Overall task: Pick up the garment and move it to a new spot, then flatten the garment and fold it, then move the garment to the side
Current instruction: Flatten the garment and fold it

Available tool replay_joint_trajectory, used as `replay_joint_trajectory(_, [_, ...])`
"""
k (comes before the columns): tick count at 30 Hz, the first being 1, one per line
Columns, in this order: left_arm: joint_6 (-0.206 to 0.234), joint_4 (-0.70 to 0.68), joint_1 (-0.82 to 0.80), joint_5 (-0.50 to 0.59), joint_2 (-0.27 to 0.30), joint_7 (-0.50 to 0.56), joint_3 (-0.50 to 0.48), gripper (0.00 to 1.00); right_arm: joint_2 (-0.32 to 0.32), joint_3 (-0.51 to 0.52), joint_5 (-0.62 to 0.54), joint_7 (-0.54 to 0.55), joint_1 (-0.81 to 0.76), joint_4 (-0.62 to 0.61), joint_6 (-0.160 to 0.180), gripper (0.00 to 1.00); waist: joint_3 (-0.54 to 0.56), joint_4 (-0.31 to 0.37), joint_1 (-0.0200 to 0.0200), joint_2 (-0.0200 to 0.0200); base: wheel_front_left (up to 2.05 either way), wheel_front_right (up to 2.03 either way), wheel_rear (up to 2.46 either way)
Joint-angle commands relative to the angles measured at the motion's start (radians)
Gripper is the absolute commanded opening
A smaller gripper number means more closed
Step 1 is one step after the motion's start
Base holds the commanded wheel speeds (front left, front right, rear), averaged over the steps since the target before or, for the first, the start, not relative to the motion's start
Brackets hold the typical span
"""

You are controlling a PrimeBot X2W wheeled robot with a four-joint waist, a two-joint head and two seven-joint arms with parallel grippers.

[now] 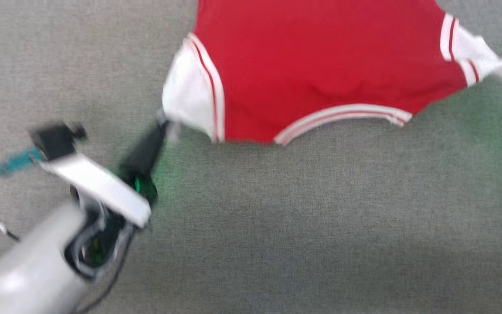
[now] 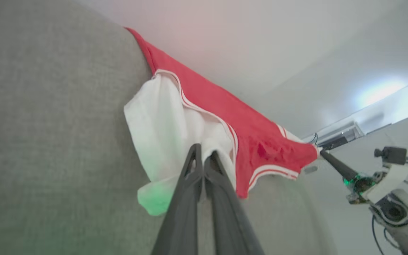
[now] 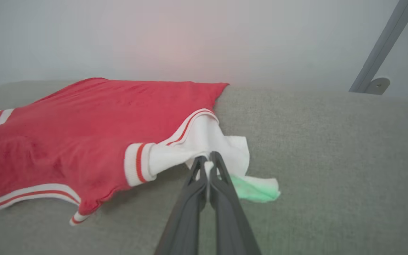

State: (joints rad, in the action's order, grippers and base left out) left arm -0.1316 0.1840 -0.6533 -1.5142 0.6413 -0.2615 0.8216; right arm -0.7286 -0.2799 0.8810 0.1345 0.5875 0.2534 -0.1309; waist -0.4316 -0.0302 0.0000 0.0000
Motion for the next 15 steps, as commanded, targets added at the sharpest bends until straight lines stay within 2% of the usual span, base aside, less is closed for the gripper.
replay_joint_trajectory(1, [0.002, -0.009, 0.043, 0.048, 0.019, -0.005, 0.033, 0.0, -0.004, 0.026, 0.007, 0.015, -0.056, -0.04, 0.0, 0.0, 0.021, -0.006, 0.0, 0.0, 0.0, 0.0, 0.0])
replay_joint_trajectory(4, [0.002, -0.044, 0.109, 0.051, 0.029, -0.005, 0.066, 0.0, -0.005, 0.079, 0.014, 0.057, -0.19, -0.118, 0.0, 0.0, 0.039, -0.012, 0.0, 0.0, 0.0, 0.0, 0.0])
replay_joint_trajectory(10, [0.002, -0.12, 0.239, 0.068, 0.086, -0.004, 0.057, 0.0, 0.022, 0.181, 0.008, 0.17, -0.425, -0.261, 0.0, 0.0, 0.058, -0.01, 0.0, 0.0, 0.0, 0.0, 0.0])
replay_joint_trajectory(15, [0.002, -0.177, 0.341, 0.083, 0.132, -0.003, 0.036, 0.0, 0.057, 0.257, 0.025, 0.233, -0.561, -0.352, 0.0, 0.0, 0.071, -0.006, 0.0, 0.0, 0.0, 0.0, 0.0])
